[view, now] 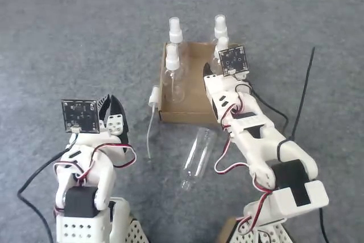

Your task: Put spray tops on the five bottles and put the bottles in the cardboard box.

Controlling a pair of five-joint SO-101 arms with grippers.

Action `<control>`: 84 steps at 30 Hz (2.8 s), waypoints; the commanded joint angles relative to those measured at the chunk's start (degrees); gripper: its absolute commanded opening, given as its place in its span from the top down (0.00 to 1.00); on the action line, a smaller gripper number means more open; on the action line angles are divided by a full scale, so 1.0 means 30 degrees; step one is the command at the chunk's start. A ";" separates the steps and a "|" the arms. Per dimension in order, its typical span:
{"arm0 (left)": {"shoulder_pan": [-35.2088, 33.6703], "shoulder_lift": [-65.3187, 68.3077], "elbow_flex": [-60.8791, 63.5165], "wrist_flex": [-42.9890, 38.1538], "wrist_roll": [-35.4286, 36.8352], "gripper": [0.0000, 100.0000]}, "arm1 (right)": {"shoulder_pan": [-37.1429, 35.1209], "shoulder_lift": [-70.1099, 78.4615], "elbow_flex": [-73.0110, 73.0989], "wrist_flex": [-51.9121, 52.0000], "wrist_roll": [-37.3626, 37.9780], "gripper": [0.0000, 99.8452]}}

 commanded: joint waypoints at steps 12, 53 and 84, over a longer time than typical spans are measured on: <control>0.0059 -0.0352 -0.0044 -0.0322 0.0088 0.99 | -0.0190 -0.0161 -0.0381 -0.0249 0.1377 0.83; 0.0088 -0.0352 0.0220 -0.0440 0.0088 0.99 | -0.0513 -1.5546 -0.0498 1.5018 0.1289 0.71; 0.0088 -0.0234 0.0278 -0.0645 0.0088 0.99 | -1.0593 -1.3377 -0.0352 2.7092 -0.7707 0.71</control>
